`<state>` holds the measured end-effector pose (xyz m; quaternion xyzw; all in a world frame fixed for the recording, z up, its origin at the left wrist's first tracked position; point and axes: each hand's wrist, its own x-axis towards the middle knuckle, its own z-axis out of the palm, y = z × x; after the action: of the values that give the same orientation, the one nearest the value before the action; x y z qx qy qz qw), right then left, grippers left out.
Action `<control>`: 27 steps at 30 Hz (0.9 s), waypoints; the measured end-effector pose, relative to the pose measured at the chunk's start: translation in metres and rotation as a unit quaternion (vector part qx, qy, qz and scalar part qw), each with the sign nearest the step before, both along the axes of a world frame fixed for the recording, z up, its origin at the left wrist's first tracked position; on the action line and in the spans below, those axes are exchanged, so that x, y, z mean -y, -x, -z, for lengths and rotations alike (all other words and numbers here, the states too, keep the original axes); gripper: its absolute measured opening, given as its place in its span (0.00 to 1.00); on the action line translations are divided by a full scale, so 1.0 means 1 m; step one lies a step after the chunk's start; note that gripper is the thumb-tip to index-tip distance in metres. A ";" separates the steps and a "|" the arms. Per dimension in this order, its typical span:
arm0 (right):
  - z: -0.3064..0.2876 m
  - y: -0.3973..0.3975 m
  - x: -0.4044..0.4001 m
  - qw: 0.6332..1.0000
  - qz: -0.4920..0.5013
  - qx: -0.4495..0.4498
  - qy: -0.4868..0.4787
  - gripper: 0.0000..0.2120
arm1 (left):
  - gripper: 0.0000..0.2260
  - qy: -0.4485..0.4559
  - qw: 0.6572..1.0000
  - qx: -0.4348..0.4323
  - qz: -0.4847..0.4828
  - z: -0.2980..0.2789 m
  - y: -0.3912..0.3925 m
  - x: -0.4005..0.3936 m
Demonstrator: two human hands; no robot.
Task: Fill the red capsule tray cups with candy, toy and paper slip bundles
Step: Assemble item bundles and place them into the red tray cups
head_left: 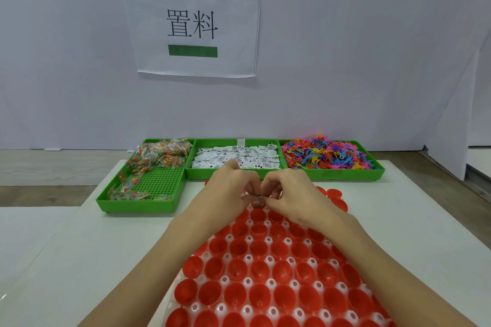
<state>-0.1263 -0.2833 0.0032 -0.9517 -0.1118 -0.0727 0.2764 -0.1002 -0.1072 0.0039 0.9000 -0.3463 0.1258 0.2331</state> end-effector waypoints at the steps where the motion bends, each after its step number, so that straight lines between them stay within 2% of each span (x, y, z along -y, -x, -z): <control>1: 0.000 0.000 0.000 1.000 -0.001 -0.002 0.001 0.04 | 0.06 -0.003 1.000 0.003 0.002 -0.002 0.000 -0.001; 5: 0.000 0.001 -0.003 1.000 -0.004 0.008 0.024 0.05 | 0.06 0.019 1.000 0.022 0.004 -0.008 0.001 -0.003; 8: 0.000 0.003 -0.005 0.998 0.001 0.023 0.058 0.05 | 0.10 0.020 0.999 0.048 -0.007 -0.008 0.001 -0.007; 13: 0.000 0.003 -0.005 0.996 0.002 0.039 0.077 0.04 | 0.21 -0.141 0.989 0.055 -0.001 -0.005 0.001 -0.008; 18: -0.007 0.001 0.002 0.997 -0.035 0.019 0.070 0.04 | 0.21 -0.186 0.980 0.069 0.001 -0.001 -0.002 -0.008; 27: -0.001 0.001 -0.004 0.998 -0.022 0.030 0.051 0.04 | 0.18 -0.162 0.985 0.057 -0.005 0.001 -0.005 -0.012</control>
<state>-0.1272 -0.2793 0.0044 -0.9592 -0.1450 -0.0896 0.2257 -0.0948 -0.0954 0.0028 0.9188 -0.3707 0.1201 0.0633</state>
